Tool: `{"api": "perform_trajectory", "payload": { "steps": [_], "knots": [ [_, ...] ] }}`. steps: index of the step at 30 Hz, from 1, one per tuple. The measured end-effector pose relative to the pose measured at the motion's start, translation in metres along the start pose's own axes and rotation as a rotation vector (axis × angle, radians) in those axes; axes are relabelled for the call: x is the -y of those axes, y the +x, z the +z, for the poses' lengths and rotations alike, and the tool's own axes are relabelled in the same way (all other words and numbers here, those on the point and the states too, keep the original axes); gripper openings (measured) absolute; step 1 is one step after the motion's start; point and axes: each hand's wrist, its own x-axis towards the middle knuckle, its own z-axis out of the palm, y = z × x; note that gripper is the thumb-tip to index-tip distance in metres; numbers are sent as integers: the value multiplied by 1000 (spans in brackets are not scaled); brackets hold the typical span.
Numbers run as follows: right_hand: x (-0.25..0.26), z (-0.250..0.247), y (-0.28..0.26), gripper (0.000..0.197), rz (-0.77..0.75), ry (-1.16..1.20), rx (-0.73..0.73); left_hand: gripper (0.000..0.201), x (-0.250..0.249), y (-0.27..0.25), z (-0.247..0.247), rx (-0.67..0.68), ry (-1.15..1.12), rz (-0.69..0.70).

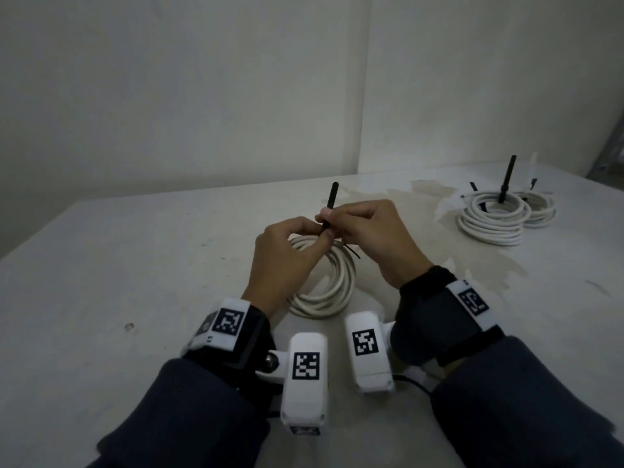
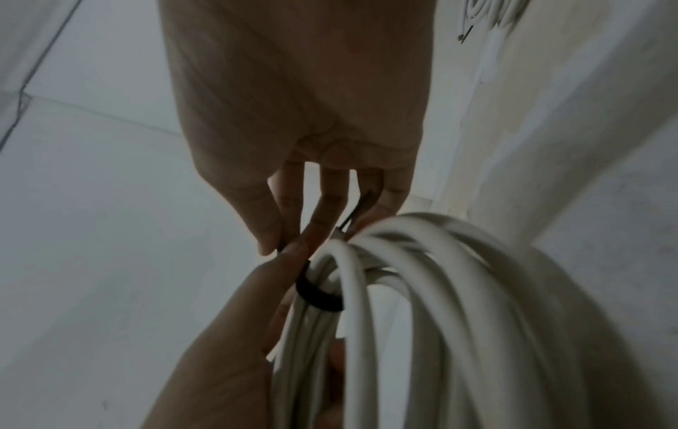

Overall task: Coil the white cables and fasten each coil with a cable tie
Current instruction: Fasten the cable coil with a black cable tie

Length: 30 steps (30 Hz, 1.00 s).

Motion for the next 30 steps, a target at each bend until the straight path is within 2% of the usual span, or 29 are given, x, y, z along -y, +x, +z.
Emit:
{"api": "perform_trajectory", "payload": {
  "steps": [3,8,11,15,20,24,26,28,30],
  "knots": [
    [1,-1,0,11,-66,-22,-35,8,-3,1,0,-15,69,91],
    [-4,4,2,18,-118,-91,-127,17,-1,5,2,15,89,141],
    [-9,5,3,22,-41,-43,-202,19,-3,4,4,44,108,148],
    [-9,10,1,15,152,180,-231,19,-3,4,4,61,127,153],
    [-7,15,-3,15,225,355,-82,22,3,0,-1,18,63,124],
    [-10,23,-4,27,187,4,152,23,8,-4,-4,-44,-54,28],
    [-12,24,-4,35,177,-95,270,22,9,-5,-4,-98,-125,-60],
    [-15,25,-4,37,110,-171,303,23,8,-5,-2,-154,-176,-144],
    [-17,25,-2,37,48,-212,256,22,4,-6,0,-166,-202,-189]
  ]
}}
